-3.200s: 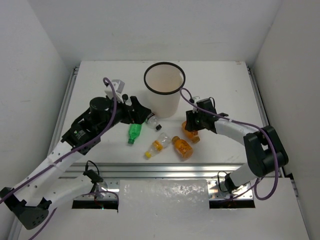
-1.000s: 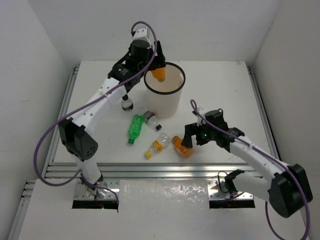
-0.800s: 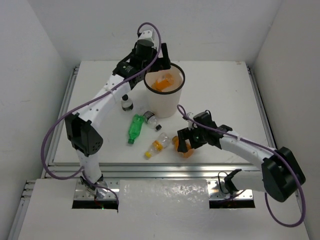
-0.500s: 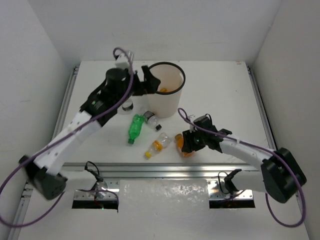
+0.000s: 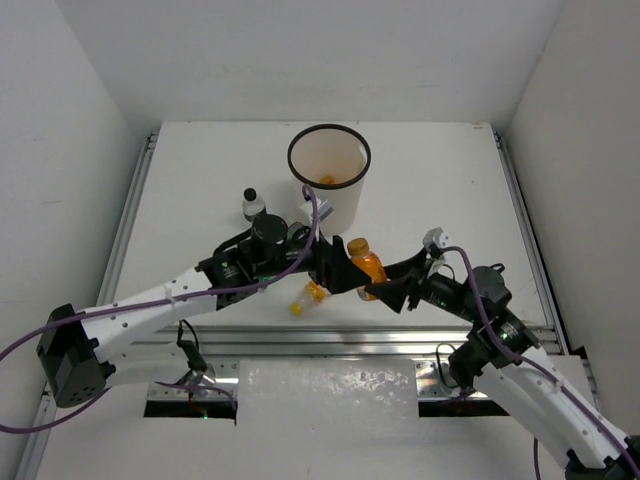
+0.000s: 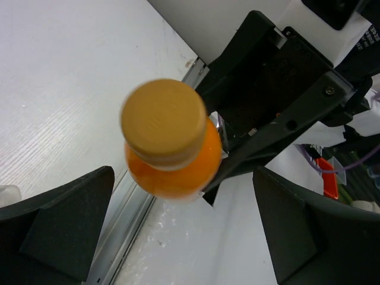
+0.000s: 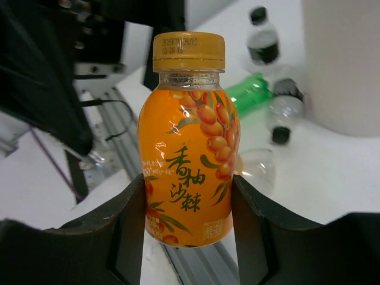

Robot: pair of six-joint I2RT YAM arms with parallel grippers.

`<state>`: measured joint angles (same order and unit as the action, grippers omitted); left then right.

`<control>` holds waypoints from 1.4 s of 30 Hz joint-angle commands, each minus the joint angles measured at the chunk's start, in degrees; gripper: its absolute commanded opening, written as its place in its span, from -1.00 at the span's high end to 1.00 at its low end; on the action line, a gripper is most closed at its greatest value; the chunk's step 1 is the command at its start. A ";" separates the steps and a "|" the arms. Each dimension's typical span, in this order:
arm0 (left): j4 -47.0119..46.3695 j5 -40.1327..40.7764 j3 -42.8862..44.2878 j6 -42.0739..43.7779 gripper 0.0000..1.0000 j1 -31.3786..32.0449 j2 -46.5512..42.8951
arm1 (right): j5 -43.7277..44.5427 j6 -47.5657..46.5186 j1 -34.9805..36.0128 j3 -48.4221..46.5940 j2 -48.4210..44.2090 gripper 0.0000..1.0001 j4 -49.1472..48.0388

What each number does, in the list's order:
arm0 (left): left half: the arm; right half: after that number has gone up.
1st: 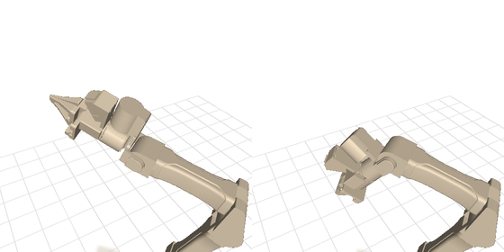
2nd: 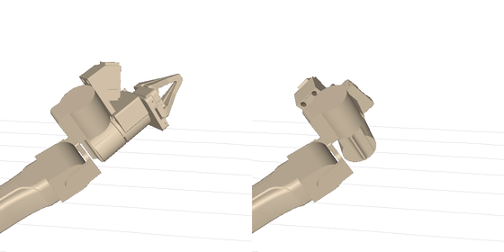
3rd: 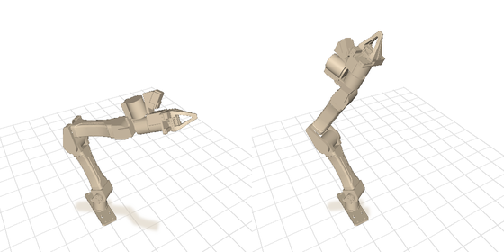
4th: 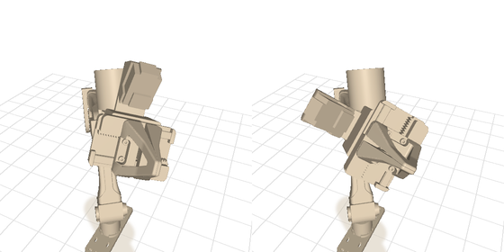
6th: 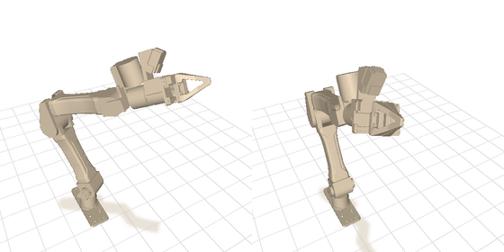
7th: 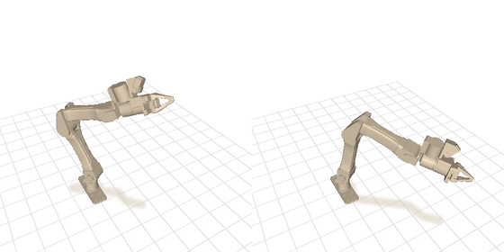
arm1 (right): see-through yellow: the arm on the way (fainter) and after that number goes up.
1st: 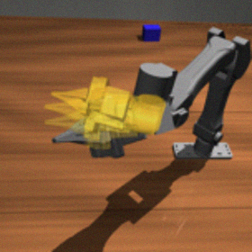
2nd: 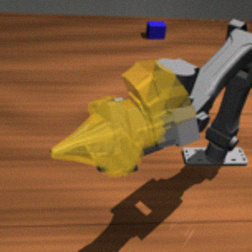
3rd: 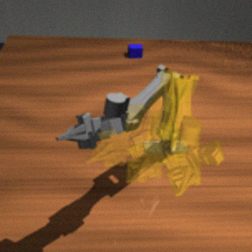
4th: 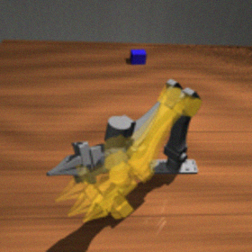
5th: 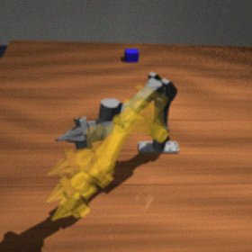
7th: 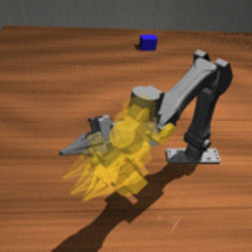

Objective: Put the plastic bottles in the bin

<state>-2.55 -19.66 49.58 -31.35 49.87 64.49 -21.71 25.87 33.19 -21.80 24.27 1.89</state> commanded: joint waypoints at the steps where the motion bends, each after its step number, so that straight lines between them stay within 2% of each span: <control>1: -5.82 -1.00 2.53 0.24 -0.99 1.28 -0.77 | -9.66 2.08 0.30 1.76 -2.82 0.54 -9.97; 5: -6.06 -1.86 2.71 -0.02 -0.94 1.64 1.33 | -11.07 2.52 0.30 0.27 -2.74 0.54 -11.03; 7: -6.51 -3.62 3.24 -0.46 -0.45 1.81 2.39 | -11.24 2.78 0.30 -0.25 -1.95 0.51 -11.64; 8: -6.16 -3.63 3.76 -0.46 -0.10 1.81 2.66 | -11.59 2.78 0.30 -0.87 -1.60 0.48 -11.73; 9: -4.76 -2.93 4.81 -0.38 0.52 1.81 2.83 | -11.94 2.78 0.30 -0.96 -1.16 0.43 -12.00; 10: -3.97 -1.62 5.43 -0.11 0.70 1.81 2.92 | -12.56 3.13 0.30 -0.79 -1.24 0.29 -12.61; 11: -3.44 -1.17 6.05 0.15 0.80 1.90 3.27 | -12.56 3.40 0.30 -0.52 -1.33 0.15 -13.48; 12: -1.69 -0.39 7.79 0.76 1.00 1.90 3.54 | -12.13 3.57 0.30 -0.61 -1.42 -0.10 -13.14; 13: -0.45 2.93 8.77 0.85 1.00 1.90 3.63 | -11.34 3.49 0.30 -0.78 -2.03 -0.47 -12.10; 14: 0.95 5.92 10.08 0.94 1.00 1.81 3.80 | -7.33 3.23 0.30 -1.13 -2.38 -0.97 -8.95; 15: 6.45 10.47 13.75 1.03 1.00 1.81 3.98 | -3.72 2.44 0.21 -1.66 -2.91 -0.98 -6.31; 16: 9.46 22.00 15.96 0.94 1.00 1.81 4.50 | 1.19 2.52 0.30 -2.19 -3.52 -0.98 1.02; 17: 11.93 27.69 20.77 1.12 1.00 1.64 4.85 | 13.16 4.61 0.30 -3.15 -3.62 -0.98 4.58; 19: 17.12 41.11 25.19 2.26 1.00 0.94 6.95 | 23.42 7.95 0.30 -3.77 -3.01 -0.98 11.87; 20: 18.09 43.19 27.39 2.87 1.00 -1.15 7.92 | 30.96 10.41 0.21 -3.69 -2.57 -0.98 17.65; 21: 19.23 44.17 31.15 4.10 1.00 -2.57 9.15 | 32.25 12.69 0.21 -3.51 -2.04 -0.98 19.45; 24: 20.03 41.29 37.94 6.56 1.00 -9.42 15.12 | 33.05 15.17 0.30 -2.55 -0.54 -0.98 21.75; 27: 21.61 36.89 45.23 7.79 0.97 -14.53 22.06 | 29.82 16.14 0.30 0.17 -0.10 -0.98 18.25; 28: 22.23 37.41 47.08 8.23 0.84 -15.67 25.74 | 28.50 16.67 0.30 2.01 0.16 -0.98 15.02; 29: 23.89 36.98 51.19 8.93 0.33 -16.37 27.60 | 24.65 17.45 0.30 2.90 1.47 -0.98 13.24; 30: 24.77 36.71 53.23 9.03 -0.08 -16.99 29.53 | 22.61 18.59 0.30 3.51 2.70 -0.98 11.66; 31: 27.04 36.54 56.82 9.12 -0.91 -17.78 32.86 | 21.55 22.17 0.30 4.39 4.62 -0.98 8.95; 32: 28.29 36.36 58.42 9.12 -1.00 -17.96 34.29 | 19.45 24.12 0.47 4.83 9.08 -0.98 7.53; 33: 28.99 36.36 59.48 9.12 -0.99 -17.96 35.87 | 21.08 26.75 1.78 5.36 11.56 -0.98 6.47; 34: 29.35 36.53 59.92 9.03 -0.99 -18.05 35.97 | 23.62 32.78 3.01 5.71 13.85 -0.98 6.02; 35: 29.27 36.80 59.49 8.68 -0.99 -18.05 35.62 | 26.08 34.84 4.50 6.07 17.87 -0.98 4.80; 37: 28.57 37.15 56.79 7.98 -0.99 -18.05 32.47 | 34.43 40.37 11.34 5.02 22.55 -0.98 1.63; 39: 28.47 38.20 54.32 7.89 -0.99 -17.96 27.66 | 40.67 42.41 19.49 1.34 30.87 -0.98 3.10; 40: 28.65 38.73 51.43 7.80 -0.99 -17.96 25.71 | 46.53 44.86 22.15 -3.64 33.88 -0.98 4.51; 42: 29.44 40.48 48.08 7.97 -0.99 -17.87 19.58 | 52.18 48.82 28.73 -10.85 41.77 -0.98 9.85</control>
<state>27.70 17.85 99.18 -23.81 31.90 95.68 16.88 65.17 55.27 -22.00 59.40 11.57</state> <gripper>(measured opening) 0.995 0.986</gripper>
